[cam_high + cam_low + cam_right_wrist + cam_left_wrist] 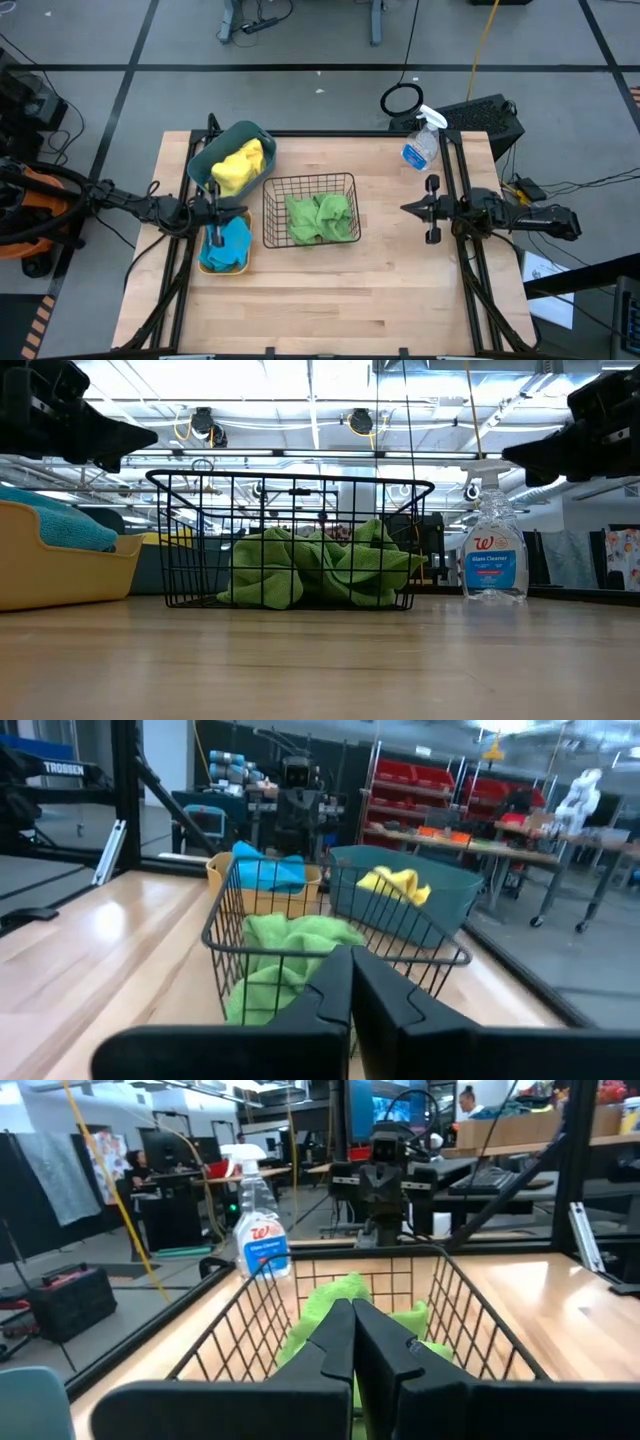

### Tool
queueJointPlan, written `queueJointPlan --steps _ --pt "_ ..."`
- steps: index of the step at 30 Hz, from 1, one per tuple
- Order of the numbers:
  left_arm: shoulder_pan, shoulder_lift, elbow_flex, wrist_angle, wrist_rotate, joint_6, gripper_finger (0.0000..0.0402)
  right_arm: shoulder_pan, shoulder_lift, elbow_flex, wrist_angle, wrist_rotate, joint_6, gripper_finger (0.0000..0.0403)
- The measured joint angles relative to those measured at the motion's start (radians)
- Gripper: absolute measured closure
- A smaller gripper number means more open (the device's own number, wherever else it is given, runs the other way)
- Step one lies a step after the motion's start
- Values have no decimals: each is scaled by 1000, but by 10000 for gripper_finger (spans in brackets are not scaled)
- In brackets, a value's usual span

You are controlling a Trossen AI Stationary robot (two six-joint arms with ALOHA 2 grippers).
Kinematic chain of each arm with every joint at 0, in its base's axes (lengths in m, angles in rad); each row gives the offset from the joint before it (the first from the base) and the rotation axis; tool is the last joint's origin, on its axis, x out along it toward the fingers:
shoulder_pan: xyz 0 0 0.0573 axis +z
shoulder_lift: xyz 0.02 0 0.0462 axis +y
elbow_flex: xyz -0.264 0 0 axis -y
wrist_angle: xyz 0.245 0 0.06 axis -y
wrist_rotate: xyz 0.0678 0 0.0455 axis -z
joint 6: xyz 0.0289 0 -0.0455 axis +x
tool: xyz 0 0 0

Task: Sort microfiber towel by color & place in baskets
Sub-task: Return to Home Position

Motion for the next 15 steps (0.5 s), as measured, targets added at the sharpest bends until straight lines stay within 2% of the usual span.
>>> queueJointPlan --steps 9,15 --pt "17 0 1 -1 76 -3 399 -3 -10 0 5 17 -38 403" --pt "93 0 0 22 207 13 399 -3 -10 0 0 -18 -64 403"
